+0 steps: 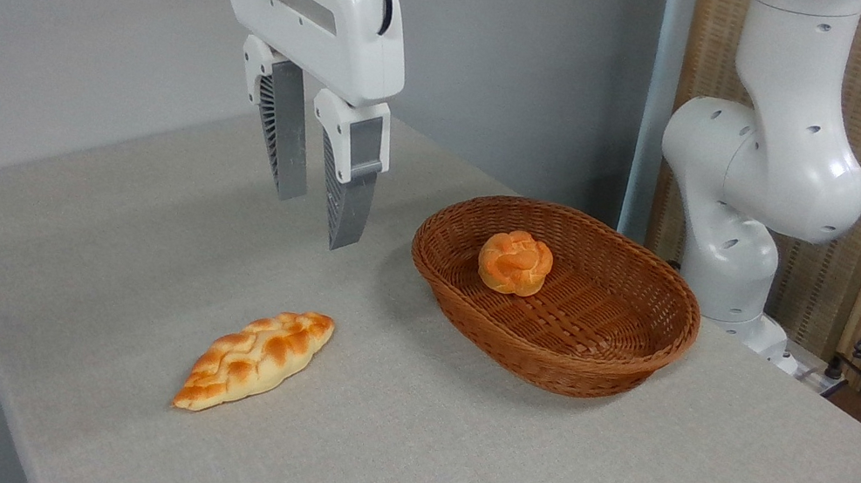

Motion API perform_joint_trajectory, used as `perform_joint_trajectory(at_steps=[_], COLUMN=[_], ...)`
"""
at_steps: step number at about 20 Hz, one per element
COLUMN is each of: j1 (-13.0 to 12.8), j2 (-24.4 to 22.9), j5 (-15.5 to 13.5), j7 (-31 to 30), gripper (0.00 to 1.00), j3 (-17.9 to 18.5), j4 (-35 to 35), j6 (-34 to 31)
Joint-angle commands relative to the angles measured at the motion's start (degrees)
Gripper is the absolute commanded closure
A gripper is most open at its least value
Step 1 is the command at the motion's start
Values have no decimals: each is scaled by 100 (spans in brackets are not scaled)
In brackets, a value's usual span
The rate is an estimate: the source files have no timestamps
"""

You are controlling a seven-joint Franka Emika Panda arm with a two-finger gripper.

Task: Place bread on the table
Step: 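Move the open gripper over the wicker basket toward the round orange bun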

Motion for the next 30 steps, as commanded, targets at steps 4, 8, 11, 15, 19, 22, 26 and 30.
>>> perform_joint_trajectory(at_steps=[4,8,11,15,19,22,26,30], j1=[0,27,-17,-307,-430,-561,-1106,-1362], j2=[-208,-586,-1226,-1737,-2686,-3038,-3241,-3259], j5=[6,-107,-160,-152,-161,-169,-169,-161], j7=[-4,5,57,128,506,497,506,523], gripper=[0,0,0,0,0,0,0,0], j3=[48,30,-22,-163,-198,-207,-216,-207], j4=[-184,-711,-1588,-2441,-3786,-4271,-4527,-4772], j6=[-161,-152,-65,-65,-30,-38,-38,14])
